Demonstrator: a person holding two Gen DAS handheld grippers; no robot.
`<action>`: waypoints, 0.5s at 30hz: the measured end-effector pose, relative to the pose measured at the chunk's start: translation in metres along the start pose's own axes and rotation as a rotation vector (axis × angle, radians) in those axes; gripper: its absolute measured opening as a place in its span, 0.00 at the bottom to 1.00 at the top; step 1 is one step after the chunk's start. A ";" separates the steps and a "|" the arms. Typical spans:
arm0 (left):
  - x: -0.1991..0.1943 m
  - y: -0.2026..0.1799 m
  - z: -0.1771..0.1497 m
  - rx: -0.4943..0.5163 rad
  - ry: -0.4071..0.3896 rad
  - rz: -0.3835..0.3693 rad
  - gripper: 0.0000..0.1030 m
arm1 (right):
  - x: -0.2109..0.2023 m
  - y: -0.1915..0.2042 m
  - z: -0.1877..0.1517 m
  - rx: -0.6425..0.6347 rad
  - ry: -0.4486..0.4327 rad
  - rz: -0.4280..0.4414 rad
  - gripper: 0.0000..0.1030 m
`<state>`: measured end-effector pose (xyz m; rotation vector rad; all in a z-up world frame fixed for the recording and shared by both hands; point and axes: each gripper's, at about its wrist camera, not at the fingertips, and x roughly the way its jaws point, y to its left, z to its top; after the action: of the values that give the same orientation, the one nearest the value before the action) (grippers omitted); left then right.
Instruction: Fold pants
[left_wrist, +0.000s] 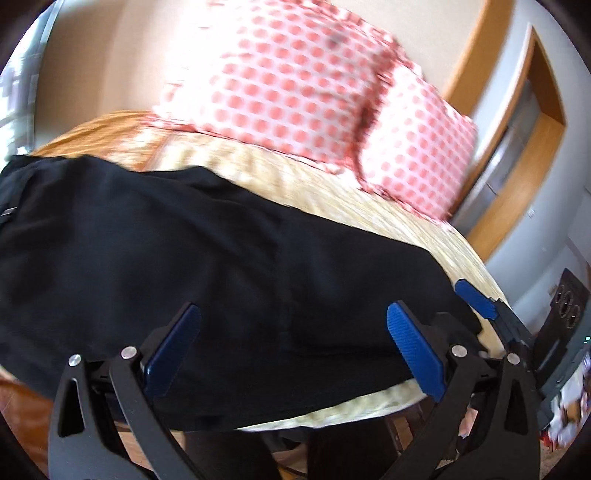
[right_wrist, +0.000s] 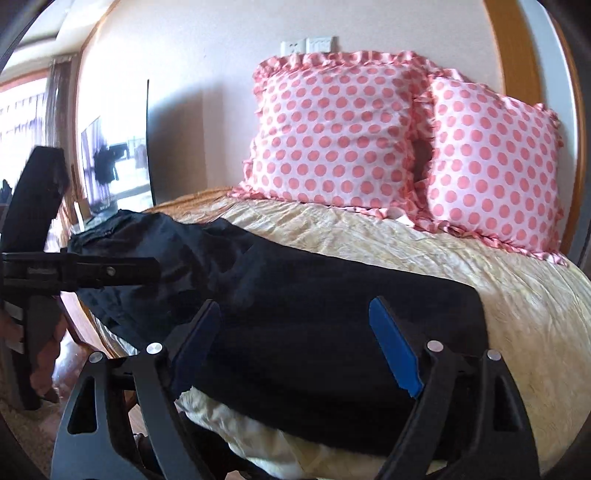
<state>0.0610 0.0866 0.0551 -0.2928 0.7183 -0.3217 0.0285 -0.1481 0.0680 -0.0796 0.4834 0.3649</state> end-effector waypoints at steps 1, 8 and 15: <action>-0.010 0.012 0.001 -0.024 -0.019 0.034 0.98 | 0.016 0.011 0.005 -0.028 0.030 -0.007 0.82; -0.078 0.098 0.006 -0.202 -0.127 0.215 0.98 | 0.067 0.070 -0.011 -0.221 0.186 0.036 0.82; -0.114 0.200 -0.002 -0.552 -0.157 0.185 0.97 | 0.063 0.055 -0.020 -0.104 0.192 0.080 0.85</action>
<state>0.0161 0.3127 0.0473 -0.7606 0.6634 0.0834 0.0513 -0.0795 0.0215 -0.1983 0.6581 0.4630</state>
